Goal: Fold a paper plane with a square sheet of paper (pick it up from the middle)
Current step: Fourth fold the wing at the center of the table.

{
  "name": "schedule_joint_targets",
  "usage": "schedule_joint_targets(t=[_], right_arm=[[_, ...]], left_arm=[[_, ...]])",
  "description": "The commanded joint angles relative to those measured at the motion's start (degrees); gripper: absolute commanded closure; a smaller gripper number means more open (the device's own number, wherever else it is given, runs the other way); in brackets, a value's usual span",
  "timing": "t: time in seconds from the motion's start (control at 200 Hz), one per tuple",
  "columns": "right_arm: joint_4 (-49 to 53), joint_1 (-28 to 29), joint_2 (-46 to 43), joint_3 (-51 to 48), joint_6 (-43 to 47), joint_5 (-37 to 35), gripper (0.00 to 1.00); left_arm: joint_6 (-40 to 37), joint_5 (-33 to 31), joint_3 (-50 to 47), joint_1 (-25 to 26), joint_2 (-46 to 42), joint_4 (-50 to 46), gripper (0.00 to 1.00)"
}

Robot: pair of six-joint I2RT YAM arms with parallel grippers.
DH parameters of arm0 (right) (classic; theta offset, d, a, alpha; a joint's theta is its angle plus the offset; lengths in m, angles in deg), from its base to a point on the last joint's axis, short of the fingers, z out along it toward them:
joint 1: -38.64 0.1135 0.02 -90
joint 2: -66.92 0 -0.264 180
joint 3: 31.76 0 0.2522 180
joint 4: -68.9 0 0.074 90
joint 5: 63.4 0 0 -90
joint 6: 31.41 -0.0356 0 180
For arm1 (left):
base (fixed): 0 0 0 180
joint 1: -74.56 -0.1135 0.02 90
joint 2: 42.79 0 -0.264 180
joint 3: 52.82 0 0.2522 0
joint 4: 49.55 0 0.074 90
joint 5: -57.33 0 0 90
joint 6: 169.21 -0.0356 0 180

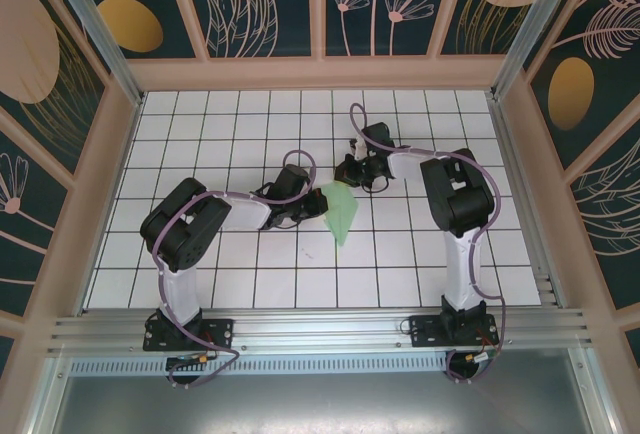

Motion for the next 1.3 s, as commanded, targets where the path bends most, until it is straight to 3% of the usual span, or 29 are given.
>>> schedule_joint_targets(t=[0.0, 0.105, 0.305, 0.615, 0.821, 1.056, 1.296], right_arm=[[2.27, -0.75, 0.96, -0.01, -0.38, -4.35, 0.92], [2.39, -0.7, -1.11, 2.1, 0.38, -0.16, 0.91], [3.16, -0.76, 0.56, 3.41, 0.71, 0.49, 0.91], [4.7, -1.04, 3.2, 2.86, 0.57, -3.81, 0.92], [8.04, -1.3, -4.46, 4.54, 3.07, -3.34, 0.91], [1.92, 0.41, -16.46, -10.27, -1.21, 0.66, 0.91], [-4.35, 3.56, -17.74, -20.0, -5.0, 1.73, 0.91]], left_arm=[[-1.08, 1.22, -1.51, 0.83, 2.66, -9.4, 1.0], [-1.07, 1.19, -1.92, 0.75, 2.44, -9.42, 1.0], [-0.99, 1.18, -1.52, 0.78, 2.52, -9.36, 1.0], [-1.05, 1.2, -1.41, 0.83, 2.73, -9.49, 1.0], [-0.99, 0.93, -1.47, 0.83, 2.54, -9.49, 1.0], [-1.07, 1.28, -0.78, 0.83, 3.05, -8.97, 1.0], [-1.06, 1.54, -0.86, 0.83, 3.24, -8.58, 1.0]])
